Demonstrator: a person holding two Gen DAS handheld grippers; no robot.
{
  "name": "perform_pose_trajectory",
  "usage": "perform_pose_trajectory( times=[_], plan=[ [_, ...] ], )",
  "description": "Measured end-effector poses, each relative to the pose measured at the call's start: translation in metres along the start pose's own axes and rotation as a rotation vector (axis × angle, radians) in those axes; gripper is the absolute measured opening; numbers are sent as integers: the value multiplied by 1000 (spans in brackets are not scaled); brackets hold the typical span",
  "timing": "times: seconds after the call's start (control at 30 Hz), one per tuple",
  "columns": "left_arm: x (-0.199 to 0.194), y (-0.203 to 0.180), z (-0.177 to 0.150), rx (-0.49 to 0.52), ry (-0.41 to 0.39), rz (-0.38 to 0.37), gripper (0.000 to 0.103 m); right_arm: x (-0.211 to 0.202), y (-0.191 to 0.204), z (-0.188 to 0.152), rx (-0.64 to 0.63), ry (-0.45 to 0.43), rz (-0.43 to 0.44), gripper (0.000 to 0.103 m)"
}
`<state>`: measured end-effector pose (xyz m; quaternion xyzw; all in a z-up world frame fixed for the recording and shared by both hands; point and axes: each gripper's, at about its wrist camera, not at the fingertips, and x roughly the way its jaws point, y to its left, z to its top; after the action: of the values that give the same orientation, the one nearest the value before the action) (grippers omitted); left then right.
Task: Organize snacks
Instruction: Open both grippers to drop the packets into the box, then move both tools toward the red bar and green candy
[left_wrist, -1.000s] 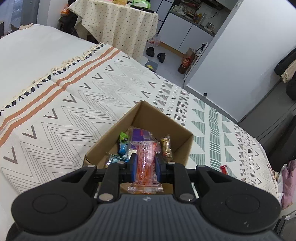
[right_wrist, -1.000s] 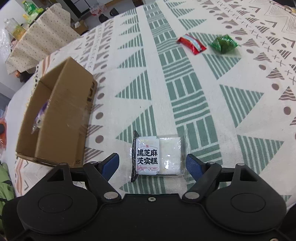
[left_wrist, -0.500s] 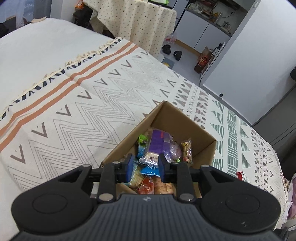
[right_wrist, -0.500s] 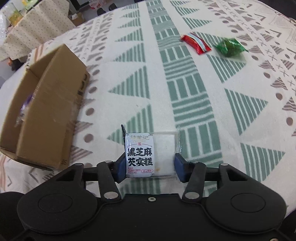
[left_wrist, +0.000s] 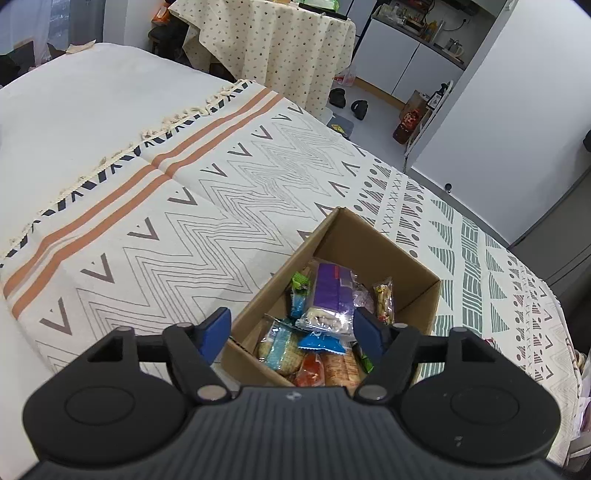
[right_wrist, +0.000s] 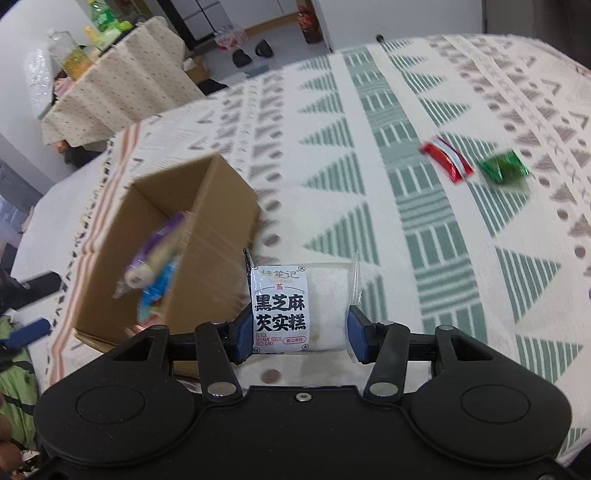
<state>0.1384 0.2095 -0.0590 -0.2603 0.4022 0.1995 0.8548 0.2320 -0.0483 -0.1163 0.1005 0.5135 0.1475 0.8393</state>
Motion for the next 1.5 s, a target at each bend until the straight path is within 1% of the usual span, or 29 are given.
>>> perform_pose_trajectory(
  times=[0.03,0.1,0.17,0.4,0.77,0.83,0.87,0.97,1.1,1.33,1.43,1.5],
  plan=[
    [-1,1,1,0,2,-1,75,-2,4,2,-5,-7,5,49],
    [-2,3,2,4,3,1,80,-7,12,8,-14,-22,16,49],
    [-3,5,4,8,3,4,81,-11,20,13,-22,-35,29,49],
    [-11,12,12,24,12,-5,82,-19,50,28,-51,-61,77,49],
    [-25,27,24,21,-5,3,83,-16,96,35,-78,-45,172,49],
    [-27,29,25,22,-10,8,83,-13,101,35,-76,-33,190,50],
    [-29,30,26,23,-11,9,83,-11,102,36,-70,-25,201,54],
    [-31,30,26,26,-14,13,83,-11,99,36,-29,-29,223,65],
    [-32,25,24,40,-12,12,83,-17,89,37,-17,-38,225,65],
    [-34,-2,16,80,-7,-11,83,-32,57,38,10,-65,203,65],
    [-35,-17,11,104,-10,-25,90,-37,42,38,19,-74,195,67],
    [-38,-30,7,133,-13,-28,92,-42,33,37,22,-83,187,71]
  ],
)
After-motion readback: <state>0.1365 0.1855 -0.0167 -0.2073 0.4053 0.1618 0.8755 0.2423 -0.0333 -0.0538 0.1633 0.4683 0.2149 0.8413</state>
